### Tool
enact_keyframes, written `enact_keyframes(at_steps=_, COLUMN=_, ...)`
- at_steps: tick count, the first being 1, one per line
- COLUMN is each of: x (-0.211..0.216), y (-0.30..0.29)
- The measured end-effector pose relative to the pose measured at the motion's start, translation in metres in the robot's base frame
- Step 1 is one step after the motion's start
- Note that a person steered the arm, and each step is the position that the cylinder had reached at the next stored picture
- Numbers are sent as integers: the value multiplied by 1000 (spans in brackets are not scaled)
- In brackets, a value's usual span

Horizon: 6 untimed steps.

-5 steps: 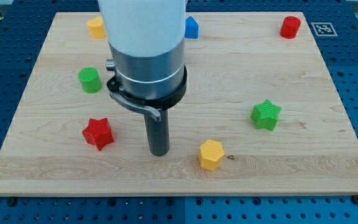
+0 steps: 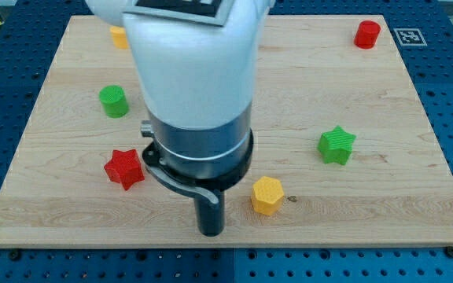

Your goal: Place green star left diagonally towards yellow hexagon

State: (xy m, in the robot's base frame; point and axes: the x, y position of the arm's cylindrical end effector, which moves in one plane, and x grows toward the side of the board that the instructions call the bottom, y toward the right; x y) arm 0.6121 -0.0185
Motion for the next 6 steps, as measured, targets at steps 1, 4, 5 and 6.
enact_keyframes(at_steps=1, x=6, y=12)
enact_keyframes(at_steps=4, x=-37, y=37)
enact_keyframes(at_steps=5, x=-41, y=39)
enact_keyframes(at_steps=6, x=-41, y=46)
